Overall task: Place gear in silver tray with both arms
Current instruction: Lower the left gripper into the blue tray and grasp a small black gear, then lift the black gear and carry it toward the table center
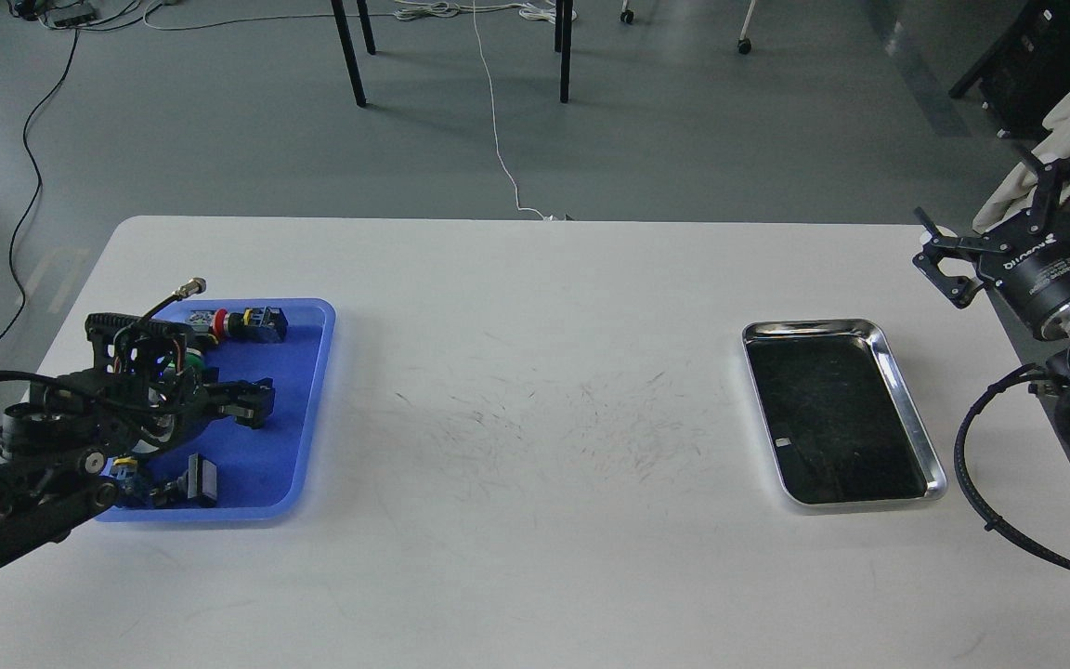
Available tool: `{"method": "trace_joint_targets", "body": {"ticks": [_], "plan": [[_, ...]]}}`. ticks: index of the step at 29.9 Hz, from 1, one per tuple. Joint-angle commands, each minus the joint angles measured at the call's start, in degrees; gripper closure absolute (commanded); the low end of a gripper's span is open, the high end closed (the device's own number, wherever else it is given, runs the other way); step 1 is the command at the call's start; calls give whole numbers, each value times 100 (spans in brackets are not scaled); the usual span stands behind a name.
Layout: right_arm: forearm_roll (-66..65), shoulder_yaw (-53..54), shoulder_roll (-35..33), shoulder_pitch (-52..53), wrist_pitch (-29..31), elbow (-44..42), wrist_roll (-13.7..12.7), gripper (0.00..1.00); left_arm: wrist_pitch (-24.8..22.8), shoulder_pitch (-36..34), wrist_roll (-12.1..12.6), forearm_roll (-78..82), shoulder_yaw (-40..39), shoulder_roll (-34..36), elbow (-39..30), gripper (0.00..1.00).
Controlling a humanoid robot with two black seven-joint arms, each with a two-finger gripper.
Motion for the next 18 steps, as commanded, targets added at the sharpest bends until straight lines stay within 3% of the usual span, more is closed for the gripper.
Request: {"method": "trace_joint_targets", "body": {"ticks": [1,10,18], "plan": [[0,-8,-1,-8,4,0,0,1,1,19,1,10,-7,-2,-8,42],[0,0,-10,-26,4,0,0,1,-16,19,10,10,2,-11,0,46],[0,0,-10,-52,83,9,0,1,-34,19,10,10,2,7,0,66]]}}
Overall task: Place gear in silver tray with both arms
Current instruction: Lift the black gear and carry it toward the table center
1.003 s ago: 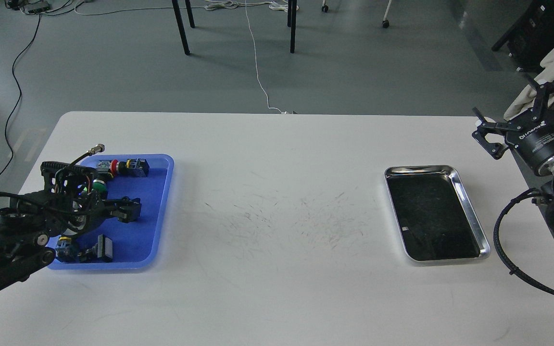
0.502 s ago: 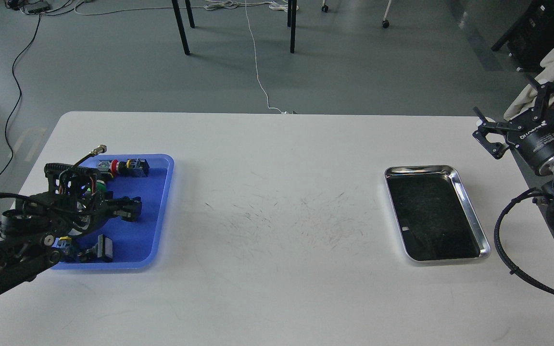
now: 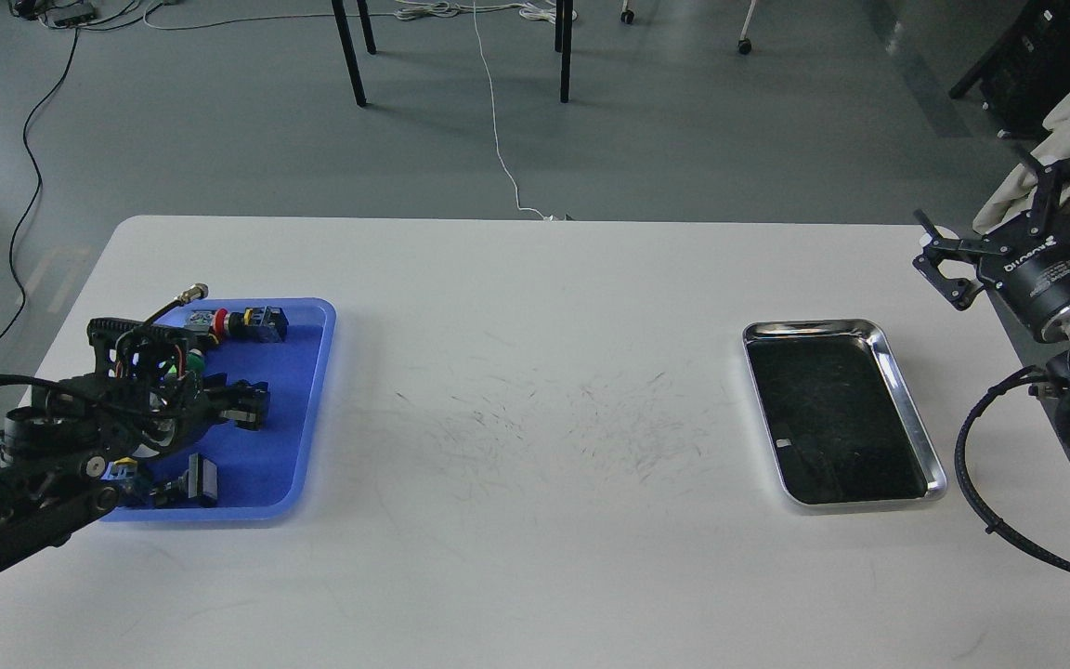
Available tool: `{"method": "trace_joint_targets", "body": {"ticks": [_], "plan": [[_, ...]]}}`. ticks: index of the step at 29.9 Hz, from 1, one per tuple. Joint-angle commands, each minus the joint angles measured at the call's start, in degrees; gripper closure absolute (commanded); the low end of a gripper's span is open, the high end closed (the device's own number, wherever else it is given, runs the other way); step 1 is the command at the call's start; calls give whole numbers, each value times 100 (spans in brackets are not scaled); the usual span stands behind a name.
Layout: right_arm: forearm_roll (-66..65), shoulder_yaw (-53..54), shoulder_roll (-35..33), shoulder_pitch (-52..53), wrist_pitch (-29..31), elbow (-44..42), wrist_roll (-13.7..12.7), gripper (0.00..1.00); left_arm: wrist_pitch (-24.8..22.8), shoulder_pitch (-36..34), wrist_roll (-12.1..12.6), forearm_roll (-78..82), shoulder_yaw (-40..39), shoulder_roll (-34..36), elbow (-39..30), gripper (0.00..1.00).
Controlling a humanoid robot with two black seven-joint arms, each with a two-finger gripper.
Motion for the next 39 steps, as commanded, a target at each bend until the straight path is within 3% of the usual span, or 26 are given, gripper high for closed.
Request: {"method": "trace_joint_targets", "body": {"ticks": [1,7,19,26,29,35,39], "plan": [[0,1,-1,-8,16,6,0,1,0,0,-1,8,1,2,-4,69],[0,1,-1,-26,59,6,0,1,0,0,-9,-1,1,11,5,87],[0,1,-1,-44,103,15,0,1,-18,-123,-27,-71,-105,371,-433,89],[0,1,8,-44,95,6,0,1,-404,-1255,61,-97,-122,486,-1225,89],[0,1,8,-44,86,-3,0,1,-588,-1695,148,-132,-122,-39,-1357,89],[0,1,8,-44,95,-3,0,1,-835,-2004,772,-282,-87,-1875,-1367,89],[0,-7,8,-44,95,-38,0,1,-765,-1908,826,-194,-17,-3009,-955,89]]}}
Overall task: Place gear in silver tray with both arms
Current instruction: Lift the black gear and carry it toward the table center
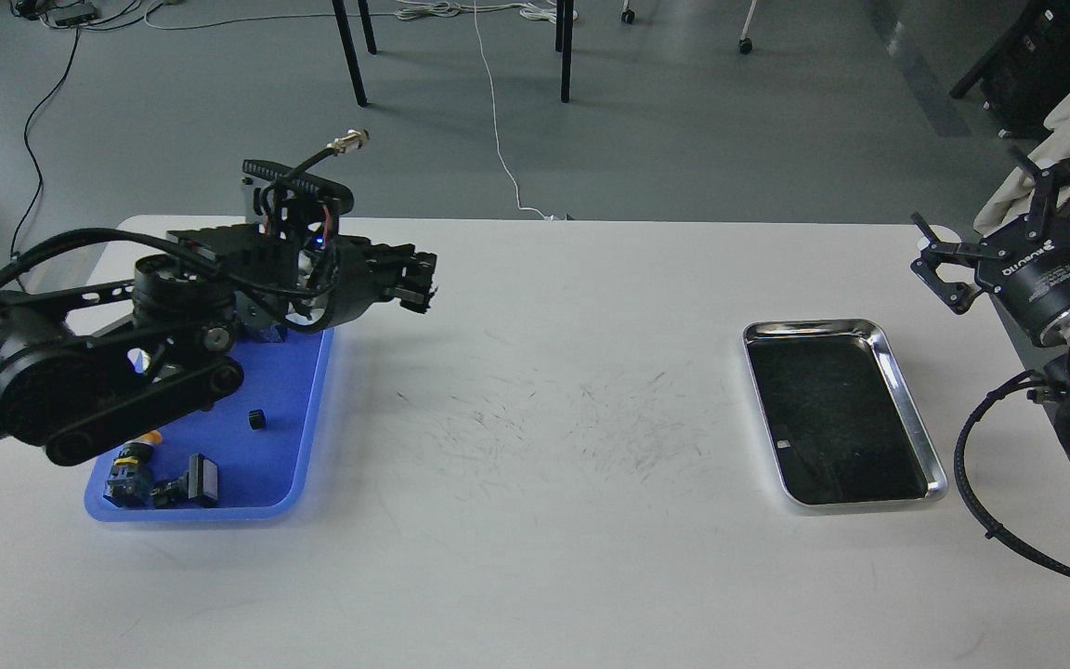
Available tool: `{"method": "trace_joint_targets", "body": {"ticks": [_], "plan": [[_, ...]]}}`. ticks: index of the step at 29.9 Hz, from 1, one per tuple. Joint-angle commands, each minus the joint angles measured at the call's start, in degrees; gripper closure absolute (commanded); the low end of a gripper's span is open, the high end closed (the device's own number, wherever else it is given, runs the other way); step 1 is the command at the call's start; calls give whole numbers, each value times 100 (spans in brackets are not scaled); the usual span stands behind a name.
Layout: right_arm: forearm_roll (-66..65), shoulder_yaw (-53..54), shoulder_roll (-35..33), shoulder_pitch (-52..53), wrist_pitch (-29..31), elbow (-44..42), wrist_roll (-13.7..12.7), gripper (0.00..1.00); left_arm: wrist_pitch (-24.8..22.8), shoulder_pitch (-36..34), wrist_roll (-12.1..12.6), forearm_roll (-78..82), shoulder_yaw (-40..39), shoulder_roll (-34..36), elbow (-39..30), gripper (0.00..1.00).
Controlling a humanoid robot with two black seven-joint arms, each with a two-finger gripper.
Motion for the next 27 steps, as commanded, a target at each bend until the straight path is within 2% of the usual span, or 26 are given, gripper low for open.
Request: {"method": "trace_joint_targets", "body": {"ticks": [1,7,20,27], "plan": [[0,-8,1,0,5,-51,0,1,90,138,37,77,76,-1028,522,89],[0,-8,-8,0,5,-60,0,1,275,490,-16,253,137,-2112,1252,89],[0,1,0,0,5,-87,0,1,679,798,-16,244,120,-2112,1859,88],[0,1,1,0,5,-78,0,1,759,904,-7,253,120,-2112,1877,88]]}}
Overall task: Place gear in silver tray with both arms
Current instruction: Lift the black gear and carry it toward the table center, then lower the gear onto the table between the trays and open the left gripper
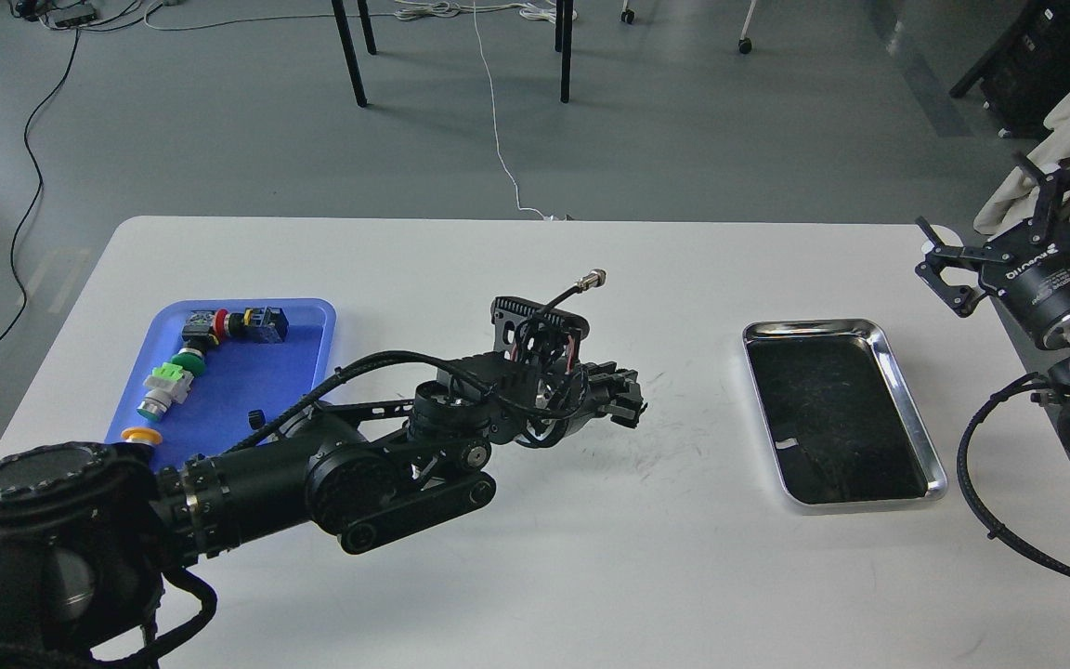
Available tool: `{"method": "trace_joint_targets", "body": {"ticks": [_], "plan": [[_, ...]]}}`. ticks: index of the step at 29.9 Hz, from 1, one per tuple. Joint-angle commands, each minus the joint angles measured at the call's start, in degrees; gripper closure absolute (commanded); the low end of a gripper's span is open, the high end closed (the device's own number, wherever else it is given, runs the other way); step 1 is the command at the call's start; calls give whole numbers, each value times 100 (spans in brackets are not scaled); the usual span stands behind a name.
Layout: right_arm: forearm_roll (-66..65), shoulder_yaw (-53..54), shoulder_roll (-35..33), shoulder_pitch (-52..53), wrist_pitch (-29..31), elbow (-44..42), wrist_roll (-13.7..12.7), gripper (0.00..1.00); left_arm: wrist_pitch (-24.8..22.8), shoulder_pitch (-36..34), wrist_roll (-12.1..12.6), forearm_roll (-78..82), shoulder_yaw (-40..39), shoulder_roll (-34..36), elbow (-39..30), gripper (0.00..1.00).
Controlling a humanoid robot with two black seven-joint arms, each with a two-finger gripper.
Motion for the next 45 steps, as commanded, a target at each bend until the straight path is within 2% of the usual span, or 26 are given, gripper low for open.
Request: {"method": "trace_joint_targets", "body": {"ticks": [1,12,26,37,43,45], "plan": [[0,0,1,0,-1,9,0,1,19,55,-1,13,9,1,3,88],[0,-27,10,-9,-1,18,0,1,212,257,-36,4,132,1,-67,86],[0,-18,10,-79,-1,27,0,1,432,477,-63,-5,132,1,-85,78],[0,-36,19,-88,-1,18,0,1,520,644,-177,-5,132,1,-147,64],[0,-27,19,-88,-1,18,0,1,634,670,-177,-40,132,1,-199,54],[0,-27,19,-88,-1,18,0,1,722,670,-168,-57,132,1,-199,48]]}}
